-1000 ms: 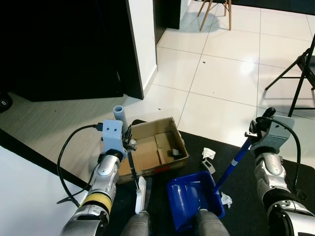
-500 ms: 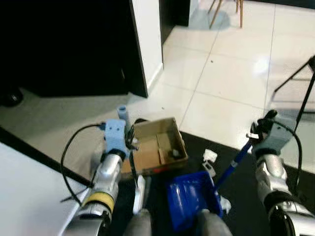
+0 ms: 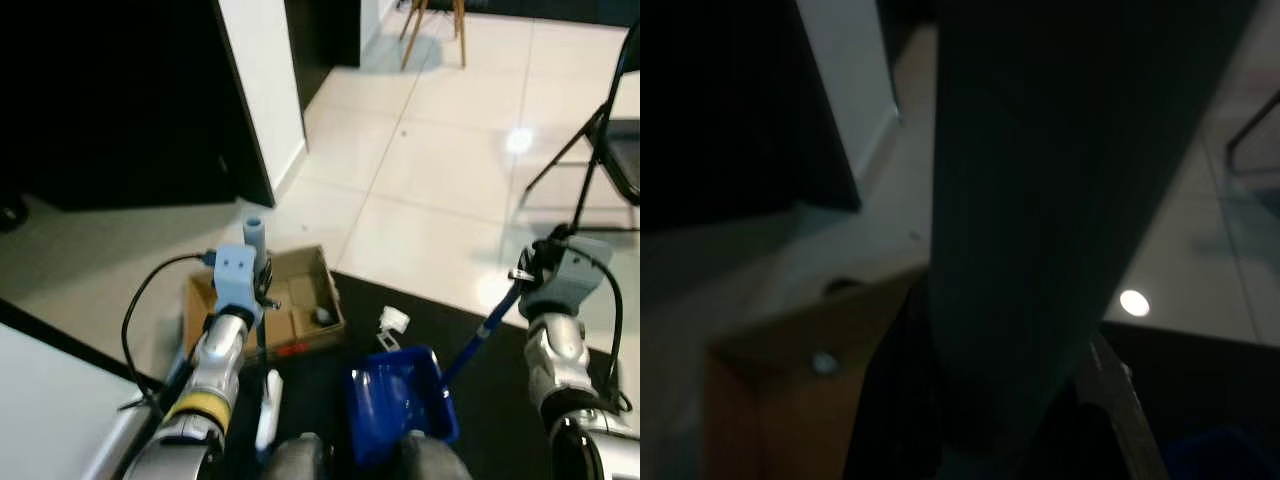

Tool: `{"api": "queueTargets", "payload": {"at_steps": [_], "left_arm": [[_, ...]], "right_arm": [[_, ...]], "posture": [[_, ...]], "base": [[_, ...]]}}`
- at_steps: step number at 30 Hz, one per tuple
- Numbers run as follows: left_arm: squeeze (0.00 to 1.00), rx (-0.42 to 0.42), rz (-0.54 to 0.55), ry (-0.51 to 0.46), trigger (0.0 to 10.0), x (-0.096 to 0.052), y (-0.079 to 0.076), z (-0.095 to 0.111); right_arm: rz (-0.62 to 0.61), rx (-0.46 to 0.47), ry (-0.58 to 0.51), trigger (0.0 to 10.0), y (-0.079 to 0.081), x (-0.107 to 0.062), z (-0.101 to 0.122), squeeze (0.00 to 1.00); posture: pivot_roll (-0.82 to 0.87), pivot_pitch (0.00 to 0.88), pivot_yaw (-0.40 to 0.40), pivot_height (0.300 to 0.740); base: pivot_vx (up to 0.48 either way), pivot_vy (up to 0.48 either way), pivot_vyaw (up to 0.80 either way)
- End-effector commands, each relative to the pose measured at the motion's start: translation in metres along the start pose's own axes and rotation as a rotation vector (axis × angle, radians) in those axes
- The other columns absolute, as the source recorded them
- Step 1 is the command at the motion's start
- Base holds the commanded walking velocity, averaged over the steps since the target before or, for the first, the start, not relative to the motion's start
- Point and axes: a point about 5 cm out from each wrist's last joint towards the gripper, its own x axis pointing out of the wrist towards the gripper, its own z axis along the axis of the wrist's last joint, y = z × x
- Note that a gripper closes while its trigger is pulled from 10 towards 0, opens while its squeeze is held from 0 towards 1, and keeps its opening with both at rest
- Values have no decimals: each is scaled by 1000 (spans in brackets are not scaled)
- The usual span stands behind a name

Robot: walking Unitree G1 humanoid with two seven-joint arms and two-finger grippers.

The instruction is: Sweep floor

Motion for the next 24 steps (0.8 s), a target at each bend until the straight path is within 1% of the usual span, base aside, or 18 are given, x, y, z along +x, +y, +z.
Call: {"api": "queueTargets", "payload": {"at_steps": [1,6,7,12,16,24], "left_arm": [[0,-38,-6,71,10000,-5,-5,-15],[0,-47,-1,84,10000,-5,-5,-16],[0,-34,-9,90,10000,-5,-5,-16],[0,-33,-14,106,10000,-5,-6,-17],[0,-34,-18,106,10000,-4,-6,-17],[0,-35,-18,96,10000,-3,-7,-15]], "right_arm": [[-12,13,-10,10000,-2,0,1,0],[-14,13,-10,10000,-2,0,1,0],[-16,13,-9,10000,-3,0,1,0],[-18,13,-8,10000,-3,-1,1,0],[-18,13,-8,10000,-3,-1,0,0],[-18,15,-15,10000,-3,0,3,0]], "posture": [[-16,111,13,740],[-17,112,14,740],[-16,113,15,740],[-17,112,15,740],[-18,112,16,740],[-19,110,17,740]], "base": [[0,0,0],[0,0,0],[0,0,0],[0,0,0],[0,476,0],[0,0,0]]}}
